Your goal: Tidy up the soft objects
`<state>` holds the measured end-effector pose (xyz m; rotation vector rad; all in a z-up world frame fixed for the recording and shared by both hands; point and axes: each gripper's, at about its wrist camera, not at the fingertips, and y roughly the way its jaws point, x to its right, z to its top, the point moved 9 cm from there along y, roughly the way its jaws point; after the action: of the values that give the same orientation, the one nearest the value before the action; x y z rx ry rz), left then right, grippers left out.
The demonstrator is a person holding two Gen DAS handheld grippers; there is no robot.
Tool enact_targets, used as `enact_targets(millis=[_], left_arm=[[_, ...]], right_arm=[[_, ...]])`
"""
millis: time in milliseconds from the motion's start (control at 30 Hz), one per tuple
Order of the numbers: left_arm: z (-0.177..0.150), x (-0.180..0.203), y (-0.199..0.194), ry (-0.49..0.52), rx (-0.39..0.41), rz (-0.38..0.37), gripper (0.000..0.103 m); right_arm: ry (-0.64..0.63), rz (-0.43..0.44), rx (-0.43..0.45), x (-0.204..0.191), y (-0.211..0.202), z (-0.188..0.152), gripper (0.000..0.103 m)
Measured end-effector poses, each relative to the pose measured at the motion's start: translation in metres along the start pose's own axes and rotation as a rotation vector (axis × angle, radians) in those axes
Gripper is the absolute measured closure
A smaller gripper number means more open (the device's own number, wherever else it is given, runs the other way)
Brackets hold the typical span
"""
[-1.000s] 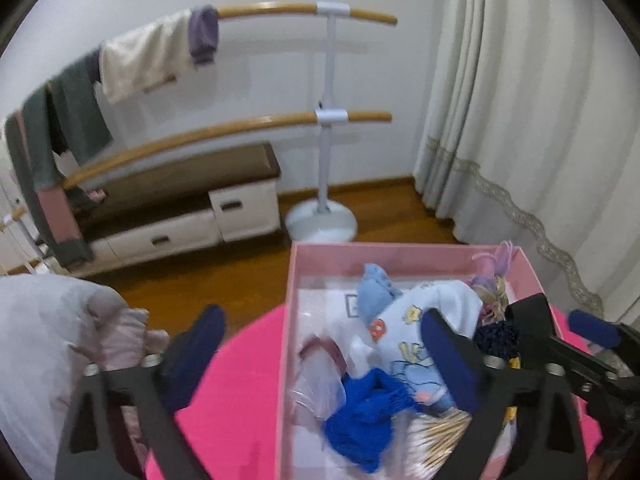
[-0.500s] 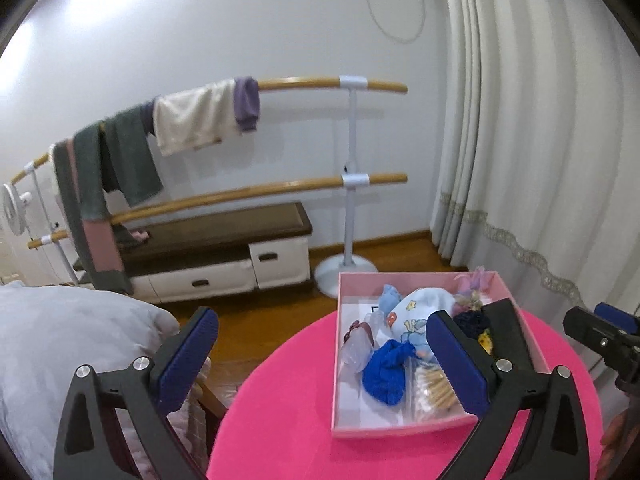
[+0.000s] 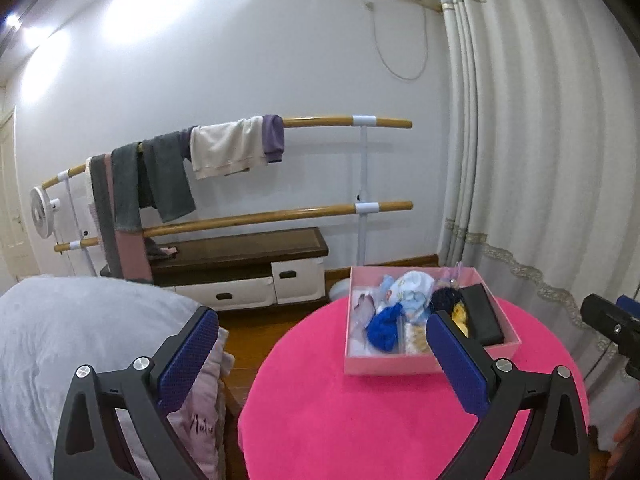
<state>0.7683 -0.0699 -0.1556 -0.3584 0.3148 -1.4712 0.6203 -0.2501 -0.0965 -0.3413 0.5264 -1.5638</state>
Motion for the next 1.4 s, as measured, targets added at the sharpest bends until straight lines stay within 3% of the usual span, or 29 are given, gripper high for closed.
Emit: enact_targets(millis=[200, 767, 1067, 1400], left_arm=[[-0.035, 0.005, -0.061, -0.023, 0.014, -0.02, 0.0], [-0.087, 0.003, -0.229, -0.007, 0.048, -0.065, 0.0], [-0.099, -0.011, -0.267, -0.022, 0.004, -0.065, 0.0], [-0.084, -0.014, -0.286, -0.017, 0.037, -0.041, 0.0]], right_arm=[[-0.032, -0.046, 0.04, -0.003, -0.039, -0.02, 0.0], [-0.031, -0.113, 0.1, -0.006, -0.127, -0.078, 0.0], [-0.06, -0.129, 0.127, -0.011, -0.143, -0.084, 0.0], [-0.074, -0.136, 0.142, -0.019, -0.148, -0.084, 0.0]])
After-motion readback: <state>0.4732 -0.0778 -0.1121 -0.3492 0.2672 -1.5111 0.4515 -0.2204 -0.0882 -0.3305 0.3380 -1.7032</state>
